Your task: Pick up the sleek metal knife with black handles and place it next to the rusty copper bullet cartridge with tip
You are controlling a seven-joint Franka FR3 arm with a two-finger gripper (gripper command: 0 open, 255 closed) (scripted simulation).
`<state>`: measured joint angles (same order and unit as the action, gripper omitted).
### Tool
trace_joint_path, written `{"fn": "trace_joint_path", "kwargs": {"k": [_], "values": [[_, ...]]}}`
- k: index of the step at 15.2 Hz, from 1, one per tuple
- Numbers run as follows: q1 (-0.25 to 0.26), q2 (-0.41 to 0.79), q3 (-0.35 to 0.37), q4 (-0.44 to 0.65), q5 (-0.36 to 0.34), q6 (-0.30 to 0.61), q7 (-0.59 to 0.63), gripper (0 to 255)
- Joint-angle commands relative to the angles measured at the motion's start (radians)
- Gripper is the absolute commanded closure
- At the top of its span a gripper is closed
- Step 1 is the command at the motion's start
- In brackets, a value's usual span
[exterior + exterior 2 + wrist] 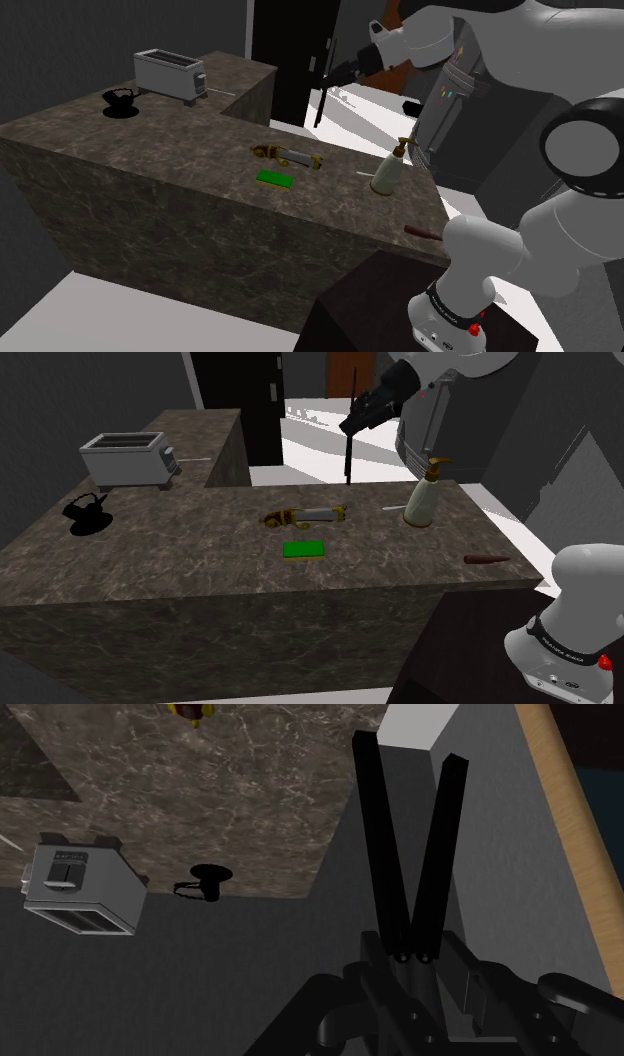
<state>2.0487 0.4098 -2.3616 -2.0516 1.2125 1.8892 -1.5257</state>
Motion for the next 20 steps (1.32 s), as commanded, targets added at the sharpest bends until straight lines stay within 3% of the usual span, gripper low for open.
{"fn": "trace_joint_path", "kwargs": {"k": [1,11,20], "values": [[-0.003,0.022,-0.057,-0.022,-0.005,-0.056,-0.031,255],[-0.063,0.058,-0.293,-0.084,-0.094,-0.286,-0.181,255],[-0.150,-0.014,-0.456,-0.032,-0.221,-0.454,-0.311,255]]}}
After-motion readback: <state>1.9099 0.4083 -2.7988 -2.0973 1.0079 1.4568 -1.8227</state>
